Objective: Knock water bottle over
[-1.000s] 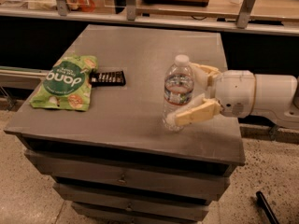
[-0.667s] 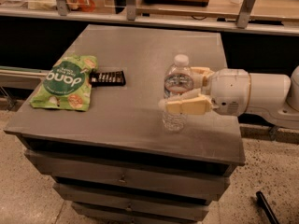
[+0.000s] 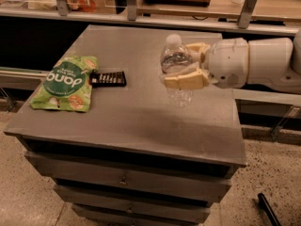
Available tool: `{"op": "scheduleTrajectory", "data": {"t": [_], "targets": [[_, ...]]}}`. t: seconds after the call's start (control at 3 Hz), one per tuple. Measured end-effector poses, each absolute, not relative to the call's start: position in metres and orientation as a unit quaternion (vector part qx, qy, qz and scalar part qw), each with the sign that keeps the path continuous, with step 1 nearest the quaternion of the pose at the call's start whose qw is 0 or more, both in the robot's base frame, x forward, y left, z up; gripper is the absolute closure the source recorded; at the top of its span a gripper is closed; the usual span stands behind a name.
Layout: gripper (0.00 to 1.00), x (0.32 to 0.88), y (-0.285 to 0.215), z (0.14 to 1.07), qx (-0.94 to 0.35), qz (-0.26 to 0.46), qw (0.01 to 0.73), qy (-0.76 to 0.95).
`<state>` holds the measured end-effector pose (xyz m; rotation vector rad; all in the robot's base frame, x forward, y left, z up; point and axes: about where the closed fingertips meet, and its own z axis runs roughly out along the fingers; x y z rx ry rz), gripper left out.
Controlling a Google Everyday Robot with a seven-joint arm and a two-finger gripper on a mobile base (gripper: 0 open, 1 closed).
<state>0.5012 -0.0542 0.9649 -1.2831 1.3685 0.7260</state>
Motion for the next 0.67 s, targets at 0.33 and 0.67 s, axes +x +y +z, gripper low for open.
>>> {"op": "scheduleTrajectory", "data": {"t": [0.33,0.67], "targets": [[1.0,0.515,-0.048,0.986,-0.613,0.203,0.526,0.554],[1.0,0.519,-0.041,0.996,-0.671,0.133,0.537,0.494]]}}
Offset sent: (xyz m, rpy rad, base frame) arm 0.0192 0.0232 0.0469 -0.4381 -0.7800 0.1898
